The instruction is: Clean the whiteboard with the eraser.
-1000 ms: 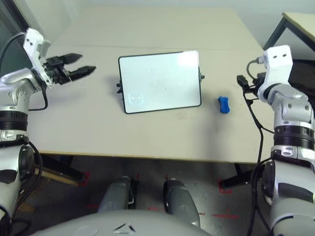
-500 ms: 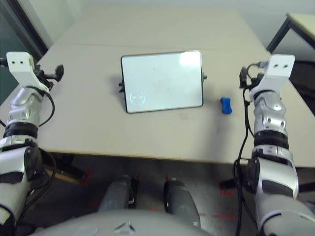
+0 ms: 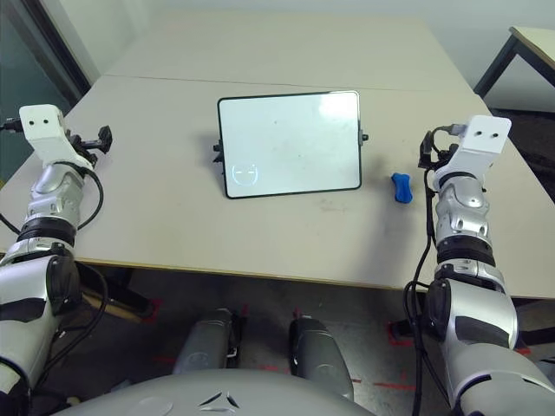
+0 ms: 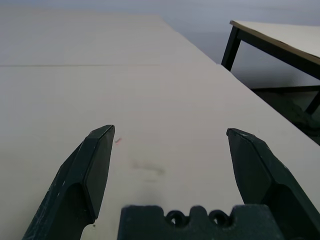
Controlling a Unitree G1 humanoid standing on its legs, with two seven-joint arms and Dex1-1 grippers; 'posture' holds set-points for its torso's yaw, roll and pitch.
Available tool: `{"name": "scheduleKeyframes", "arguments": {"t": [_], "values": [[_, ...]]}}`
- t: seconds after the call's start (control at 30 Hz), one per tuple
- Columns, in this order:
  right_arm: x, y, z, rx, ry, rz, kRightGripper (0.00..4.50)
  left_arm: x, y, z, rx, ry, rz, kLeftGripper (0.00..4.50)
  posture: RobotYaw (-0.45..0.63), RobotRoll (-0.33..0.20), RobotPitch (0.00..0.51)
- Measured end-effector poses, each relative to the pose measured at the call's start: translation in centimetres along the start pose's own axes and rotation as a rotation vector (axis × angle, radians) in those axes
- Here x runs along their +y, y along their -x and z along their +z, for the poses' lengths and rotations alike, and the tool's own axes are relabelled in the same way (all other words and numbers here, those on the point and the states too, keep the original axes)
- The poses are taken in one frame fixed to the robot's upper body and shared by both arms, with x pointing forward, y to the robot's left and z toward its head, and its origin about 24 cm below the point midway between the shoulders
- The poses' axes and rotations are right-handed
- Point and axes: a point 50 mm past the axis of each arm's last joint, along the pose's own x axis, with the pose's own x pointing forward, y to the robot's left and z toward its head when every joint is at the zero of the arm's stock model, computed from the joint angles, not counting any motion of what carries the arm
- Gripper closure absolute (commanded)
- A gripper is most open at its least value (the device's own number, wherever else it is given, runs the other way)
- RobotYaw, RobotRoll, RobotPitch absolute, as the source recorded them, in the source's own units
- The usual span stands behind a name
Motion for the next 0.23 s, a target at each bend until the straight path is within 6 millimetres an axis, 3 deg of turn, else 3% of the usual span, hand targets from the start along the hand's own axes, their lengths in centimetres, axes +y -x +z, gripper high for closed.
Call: {"name": "scheduleKeyframes", "arguments": {"t": [0.23], "values": [[0.10,0.01,0.07,-0.005,0.000,0.007,0.01,-0.46,-0.15,0.20,-0.010,0.009,-0.031,0.00,0.16,0.000,0.093]]}}
